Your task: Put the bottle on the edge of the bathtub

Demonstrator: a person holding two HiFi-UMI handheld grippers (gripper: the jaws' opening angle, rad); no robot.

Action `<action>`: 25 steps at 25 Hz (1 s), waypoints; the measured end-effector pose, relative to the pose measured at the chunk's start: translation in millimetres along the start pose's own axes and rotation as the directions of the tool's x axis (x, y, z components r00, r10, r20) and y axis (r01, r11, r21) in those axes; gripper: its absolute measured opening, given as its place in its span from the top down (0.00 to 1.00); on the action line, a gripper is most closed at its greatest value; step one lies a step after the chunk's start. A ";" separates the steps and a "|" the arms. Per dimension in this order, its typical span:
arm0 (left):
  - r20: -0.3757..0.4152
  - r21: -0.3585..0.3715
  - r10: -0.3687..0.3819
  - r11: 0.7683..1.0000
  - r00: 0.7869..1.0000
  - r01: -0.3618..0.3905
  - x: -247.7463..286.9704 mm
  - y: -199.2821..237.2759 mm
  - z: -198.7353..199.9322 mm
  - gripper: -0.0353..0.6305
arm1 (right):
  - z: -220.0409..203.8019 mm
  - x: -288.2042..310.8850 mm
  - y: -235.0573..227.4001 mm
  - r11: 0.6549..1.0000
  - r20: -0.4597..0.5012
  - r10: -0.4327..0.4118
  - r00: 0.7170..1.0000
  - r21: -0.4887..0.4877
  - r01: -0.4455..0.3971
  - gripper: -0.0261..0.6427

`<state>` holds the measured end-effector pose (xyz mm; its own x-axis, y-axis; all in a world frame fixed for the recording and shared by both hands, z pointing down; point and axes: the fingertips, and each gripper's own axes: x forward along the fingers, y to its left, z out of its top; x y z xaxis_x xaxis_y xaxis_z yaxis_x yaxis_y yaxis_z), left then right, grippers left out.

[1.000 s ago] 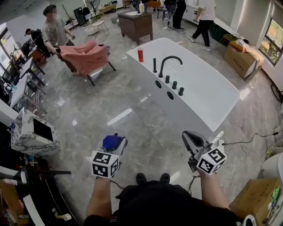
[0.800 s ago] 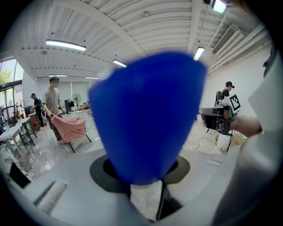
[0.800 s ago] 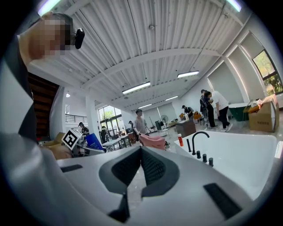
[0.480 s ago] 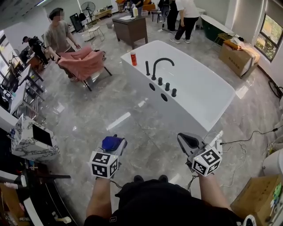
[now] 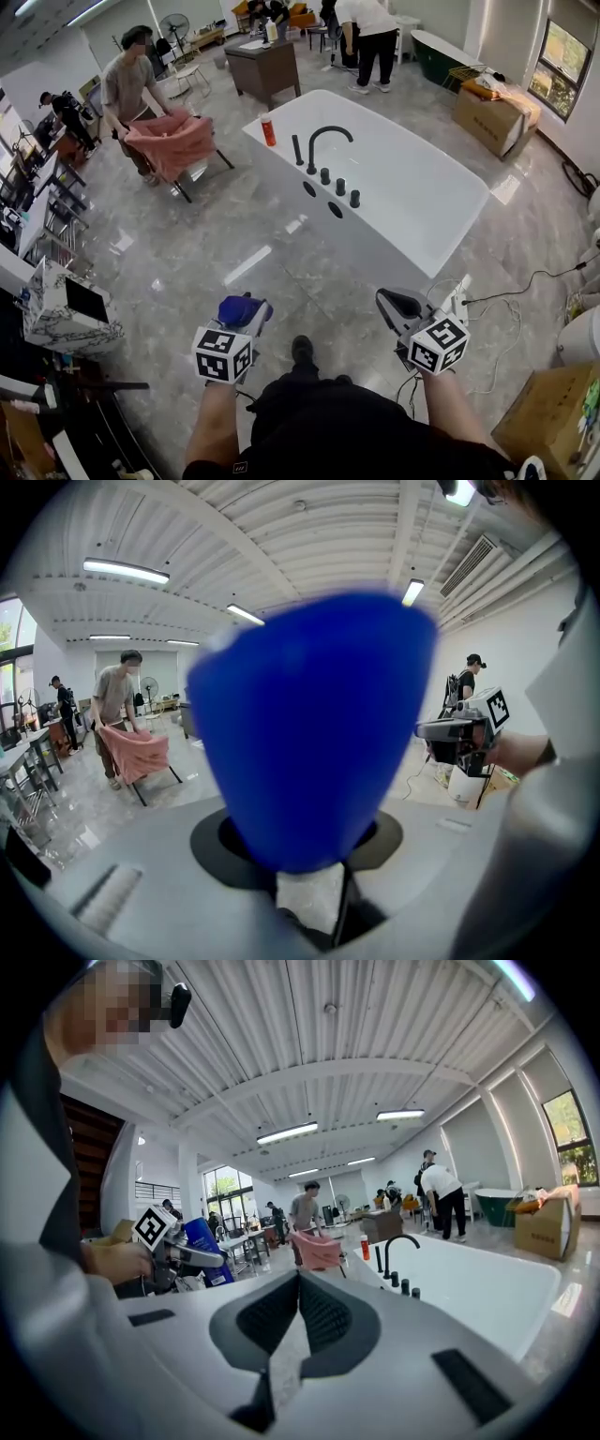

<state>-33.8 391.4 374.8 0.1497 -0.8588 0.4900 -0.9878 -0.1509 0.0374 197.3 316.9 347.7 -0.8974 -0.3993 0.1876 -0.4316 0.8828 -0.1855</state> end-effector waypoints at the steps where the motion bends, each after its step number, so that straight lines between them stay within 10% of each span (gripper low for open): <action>1: 0.001 0.001 -0.001 1.000 1.000 0.001 4.9 2.5 0.9 0.71 | -1.0 2.7 -2.9 1.000 -0.004 -0.001 1.000 0.002 0.001 0.94; 25: -0.007 0.031 -0.097 0.995 0.995 0.097 146.2 136.6 62.4 0.71 | 28.4 172.6 -70.1 0.997 -0.081 -0.045 0.996 0.059 0.050 0.94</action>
<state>-144.2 214.6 397.2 0.2448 -0.8366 0.4900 -0.9668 -0.2488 0.0581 70.1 179.1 365.7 -0.8665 -0.4177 0.2734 -0.4809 0.8454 -0.2324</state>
